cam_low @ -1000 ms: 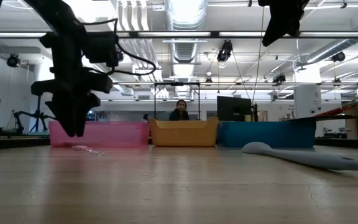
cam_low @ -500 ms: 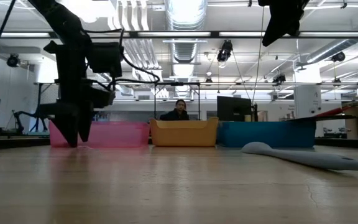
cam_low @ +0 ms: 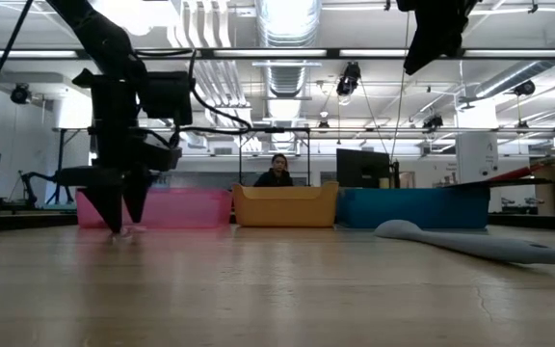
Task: Pick & Place Kitchen Items
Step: Put the pink spatula into the yellow bin
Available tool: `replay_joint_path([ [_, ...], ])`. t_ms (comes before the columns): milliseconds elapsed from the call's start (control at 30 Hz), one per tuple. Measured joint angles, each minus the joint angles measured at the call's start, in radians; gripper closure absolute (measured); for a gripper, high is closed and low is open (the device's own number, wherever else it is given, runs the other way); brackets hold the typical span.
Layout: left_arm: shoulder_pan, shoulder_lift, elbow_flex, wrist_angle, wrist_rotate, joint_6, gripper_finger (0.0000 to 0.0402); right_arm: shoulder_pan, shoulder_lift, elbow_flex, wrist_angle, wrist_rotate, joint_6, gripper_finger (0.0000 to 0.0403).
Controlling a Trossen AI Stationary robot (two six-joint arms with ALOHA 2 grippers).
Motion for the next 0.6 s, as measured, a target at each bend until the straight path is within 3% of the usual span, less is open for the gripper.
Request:
replay_joint_path([
  [233, -0.002, -0.002, 0.000, 0.009, 0.024, 0.117, 0.0158, 0.000, 0.000, -0.001, 0.009, 0.000, 0.000, 0.0292],
  [600, -0.003, 0.001, 0.012, 0.051, 0.233, 0.128, 0.0158, 0.000, 0.000, -0.001, 0.011, 0.000, 0.011, 0.0307],
])
